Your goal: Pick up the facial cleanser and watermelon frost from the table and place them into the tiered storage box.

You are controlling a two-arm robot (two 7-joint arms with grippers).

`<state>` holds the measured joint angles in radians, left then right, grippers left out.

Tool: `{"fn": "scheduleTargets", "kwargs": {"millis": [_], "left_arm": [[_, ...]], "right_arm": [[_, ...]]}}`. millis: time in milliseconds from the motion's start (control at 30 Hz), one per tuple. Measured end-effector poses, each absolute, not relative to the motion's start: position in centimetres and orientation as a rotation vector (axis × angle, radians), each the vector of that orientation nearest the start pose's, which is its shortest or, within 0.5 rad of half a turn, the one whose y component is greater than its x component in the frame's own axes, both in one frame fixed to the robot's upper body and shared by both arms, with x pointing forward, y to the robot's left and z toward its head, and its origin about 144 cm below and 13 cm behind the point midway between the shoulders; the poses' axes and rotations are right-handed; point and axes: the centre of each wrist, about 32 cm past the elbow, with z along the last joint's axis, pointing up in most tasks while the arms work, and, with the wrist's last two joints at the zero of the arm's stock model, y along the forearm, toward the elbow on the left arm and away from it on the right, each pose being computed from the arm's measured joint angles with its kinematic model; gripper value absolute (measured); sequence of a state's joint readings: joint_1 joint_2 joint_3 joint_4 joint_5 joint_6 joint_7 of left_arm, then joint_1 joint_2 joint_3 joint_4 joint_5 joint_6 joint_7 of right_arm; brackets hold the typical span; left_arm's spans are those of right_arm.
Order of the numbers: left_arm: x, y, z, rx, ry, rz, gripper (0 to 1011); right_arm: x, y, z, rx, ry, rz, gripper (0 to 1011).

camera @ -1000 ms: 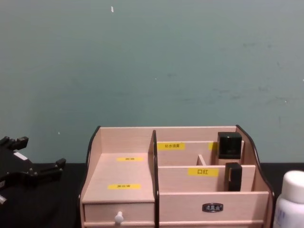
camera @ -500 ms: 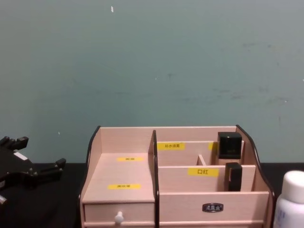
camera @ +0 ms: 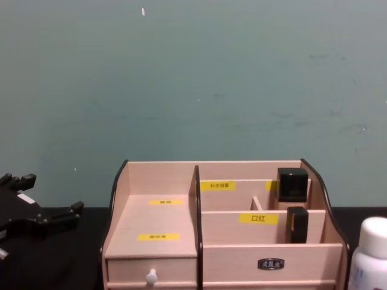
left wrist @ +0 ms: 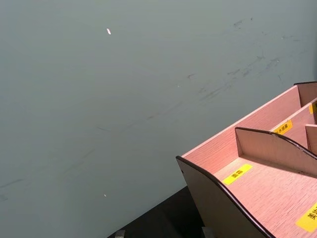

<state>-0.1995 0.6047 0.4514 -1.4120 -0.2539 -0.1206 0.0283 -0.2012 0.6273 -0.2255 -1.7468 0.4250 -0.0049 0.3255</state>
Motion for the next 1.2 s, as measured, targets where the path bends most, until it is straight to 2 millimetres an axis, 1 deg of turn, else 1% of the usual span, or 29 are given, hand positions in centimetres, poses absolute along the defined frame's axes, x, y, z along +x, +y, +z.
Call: {"fn": "scheduleTargets", "kwargs": {"millis": [500,1200], "left_arm": [[48.9,31.0,114.0,0.304,-0.285,1.248,1001],[48.9,31.0,114.0,0.304,-0.285,1.248,1001]], "right_arm": [[41.1,-30.5,113.9,-0.206,0.045,-0.911,1002],[42.1,-29.9,113.6,-0.214,0.037,-0.890,1002]]}}
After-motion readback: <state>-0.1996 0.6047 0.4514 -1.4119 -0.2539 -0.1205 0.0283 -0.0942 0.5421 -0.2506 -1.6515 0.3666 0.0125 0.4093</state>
